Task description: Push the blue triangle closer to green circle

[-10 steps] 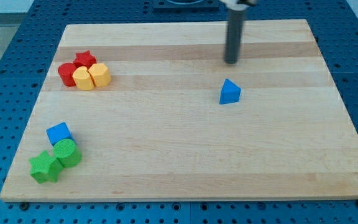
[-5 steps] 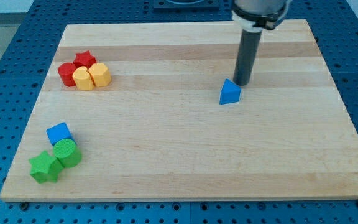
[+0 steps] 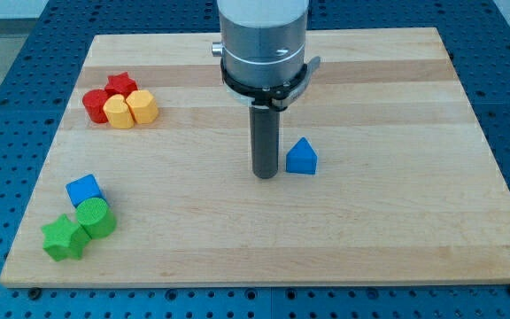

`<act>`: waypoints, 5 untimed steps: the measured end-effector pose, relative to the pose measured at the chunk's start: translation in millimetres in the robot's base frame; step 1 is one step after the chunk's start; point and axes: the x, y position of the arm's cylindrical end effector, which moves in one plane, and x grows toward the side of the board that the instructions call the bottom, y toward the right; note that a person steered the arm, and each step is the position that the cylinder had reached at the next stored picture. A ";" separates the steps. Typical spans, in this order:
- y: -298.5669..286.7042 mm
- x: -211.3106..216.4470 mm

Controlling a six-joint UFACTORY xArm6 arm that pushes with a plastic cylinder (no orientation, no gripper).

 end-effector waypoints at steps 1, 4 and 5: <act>8.6 -48.8; 97.1 -68.7; 88.8 -56.9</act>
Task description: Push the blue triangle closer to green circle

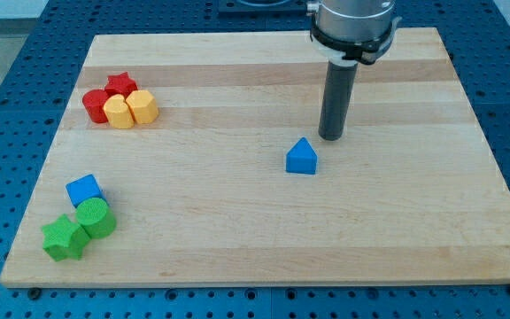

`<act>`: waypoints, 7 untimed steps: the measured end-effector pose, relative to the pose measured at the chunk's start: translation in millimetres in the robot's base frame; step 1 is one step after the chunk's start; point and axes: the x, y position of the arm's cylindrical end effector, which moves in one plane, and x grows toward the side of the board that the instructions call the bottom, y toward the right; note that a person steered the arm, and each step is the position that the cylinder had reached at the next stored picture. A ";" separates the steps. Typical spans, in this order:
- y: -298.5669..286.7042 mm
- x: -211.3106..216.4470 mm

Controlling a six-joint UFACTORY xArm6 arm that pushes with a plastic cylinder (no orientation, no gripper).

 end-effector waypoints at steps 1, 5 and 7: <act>-5.3 15.5; -69.4 44.0; -123.0 78.3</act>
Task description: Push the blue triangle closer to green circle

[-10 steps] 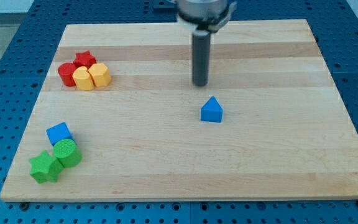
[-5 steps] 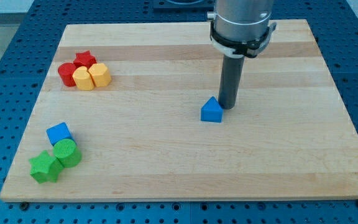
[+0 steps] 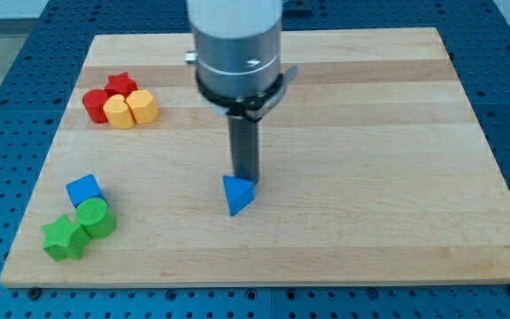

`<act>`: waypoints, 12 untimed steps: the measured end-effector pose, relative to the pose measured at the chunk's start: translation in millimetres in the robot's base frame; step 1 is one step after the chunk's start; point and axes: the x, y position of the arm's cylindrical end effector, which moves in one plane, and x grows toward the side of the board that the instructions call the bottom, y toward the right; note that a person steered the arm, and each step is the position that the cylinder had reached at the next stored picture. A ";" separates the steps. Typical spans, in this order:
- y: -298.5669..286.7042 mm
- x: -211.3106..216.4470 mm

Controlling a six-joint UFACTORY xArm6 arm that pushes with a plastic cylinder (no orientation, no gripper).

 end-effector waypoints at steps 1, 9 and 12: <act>-19.3 19.6; -4.8 47.1; -50.5 50.6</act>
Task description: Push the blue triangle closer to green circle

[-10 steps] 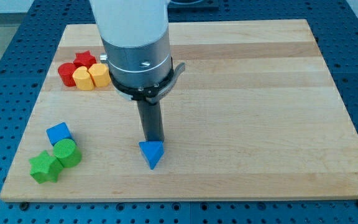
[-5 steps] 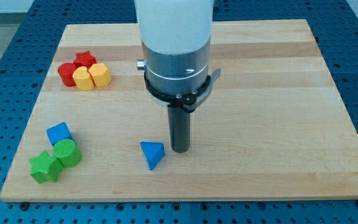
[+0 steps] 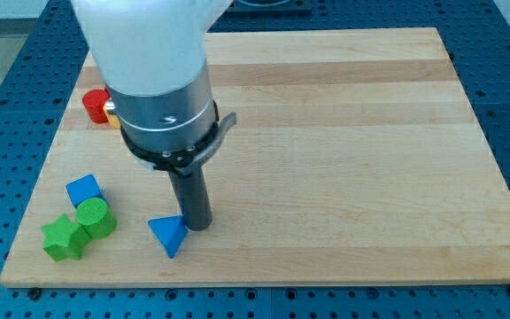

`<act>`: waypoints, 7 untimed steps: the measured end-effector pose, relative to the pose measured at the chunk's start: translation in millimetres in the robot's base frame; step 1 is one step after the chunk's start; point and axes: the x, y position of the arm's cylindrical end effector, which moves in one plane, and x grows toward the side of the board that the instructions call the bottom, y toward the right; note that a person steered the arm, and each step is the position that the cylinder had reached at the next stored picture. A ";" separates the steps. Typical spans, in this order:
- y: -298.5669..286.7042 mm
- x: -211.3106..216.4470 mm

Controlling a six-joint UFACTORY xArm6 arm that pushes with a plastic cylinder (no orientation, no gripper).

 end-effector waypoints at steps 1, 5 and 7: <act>-12.3 0.0; -1.4 33.9; -36.1 32.7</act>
